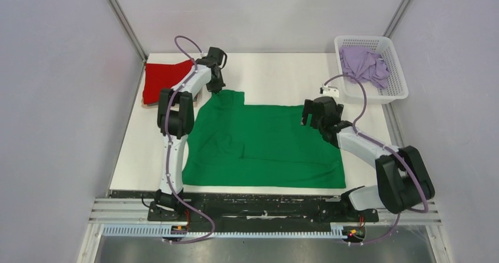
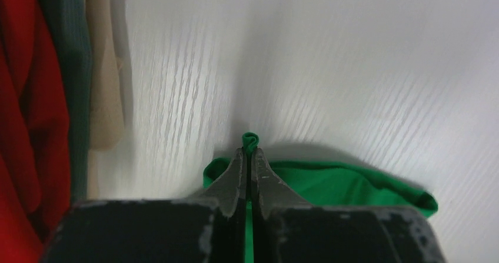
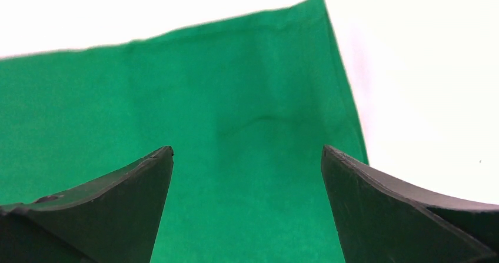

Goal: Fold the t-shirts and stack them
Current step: Grab the side of the flattened tshirt furthest away from the robot with both arms

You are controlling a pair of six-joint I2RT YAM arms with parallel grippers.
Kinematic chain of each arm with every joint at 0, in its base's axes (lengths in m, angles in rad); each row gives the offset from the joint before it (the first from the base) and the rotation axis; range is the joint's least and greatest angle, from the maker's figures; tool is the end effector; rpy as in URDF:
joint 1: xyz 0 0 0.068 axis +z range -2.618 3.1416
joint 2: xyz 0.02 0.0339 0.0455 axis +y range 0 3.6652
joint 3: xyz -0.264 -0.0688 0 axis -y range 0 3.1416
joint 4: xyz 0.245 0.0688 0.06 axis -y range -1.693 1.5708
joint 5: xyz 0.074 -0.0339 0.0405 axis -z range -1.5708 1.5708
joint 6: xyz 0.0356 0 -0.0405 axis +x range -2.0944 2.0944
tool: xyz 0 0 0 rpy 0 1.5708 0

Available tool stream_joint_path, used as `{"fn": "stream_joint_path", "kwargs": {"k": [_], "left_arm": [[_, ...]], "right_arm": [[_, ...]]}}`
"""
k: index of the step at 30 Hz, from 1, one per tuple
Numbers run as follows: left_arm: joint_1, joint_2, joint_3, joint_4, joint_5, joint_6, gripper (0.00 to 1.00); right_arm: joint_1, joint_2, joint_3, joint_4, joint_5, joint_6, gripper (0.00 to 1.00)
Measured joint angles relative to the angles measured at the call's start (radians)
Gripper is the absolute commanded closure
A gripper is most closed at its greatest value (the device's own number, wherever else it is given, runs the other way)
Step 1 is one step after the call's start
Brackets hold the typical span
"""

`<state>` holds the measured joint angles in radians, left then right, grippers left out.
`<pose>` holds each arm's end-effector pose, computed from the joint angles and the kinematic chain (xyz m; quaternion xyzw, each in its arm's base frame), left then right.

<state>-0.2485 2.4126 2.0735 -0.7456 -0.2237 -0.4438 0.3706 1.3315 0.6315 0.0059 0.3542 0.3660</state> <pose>0.5047 -0.1199 0.1683 -0.1208 0.9573 0.0208 0.2617 0.2524 0.0848 0.1893 0.0727 0.8915 0.0016 0.4472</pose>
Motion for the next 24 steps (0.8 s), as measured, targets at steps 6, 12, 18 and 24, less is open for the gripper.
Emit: {"fn": "stream_joint_path", "kwargs": {"k": [6,12,18,24], "left_arm": [[-0.005,-0.183,-0.246,0.07,0.035,0.0,0.98],[-0.029,-0.347,-0.409,0.158,0.053,-0.001,0.98],[-0.039,-0.392,-0.46,0.19,0.078,-0.001,0.98],[-0.044,-0.404,-0.483,0.199,0.084,-0.001,0.98]], "right_arm": [[-0.056,0.208,0.222,-0.076,0.081,-0.003,0.02],[-0.102,0.433,0.465,-0.145,0.145,-0.006,0.08],[-0.138,0.623,0.647,-0.21,0.168,-0.019,0.19],[-0.162,0.675,0.666,-0.241,0.165,-0.018,0.28]]}}
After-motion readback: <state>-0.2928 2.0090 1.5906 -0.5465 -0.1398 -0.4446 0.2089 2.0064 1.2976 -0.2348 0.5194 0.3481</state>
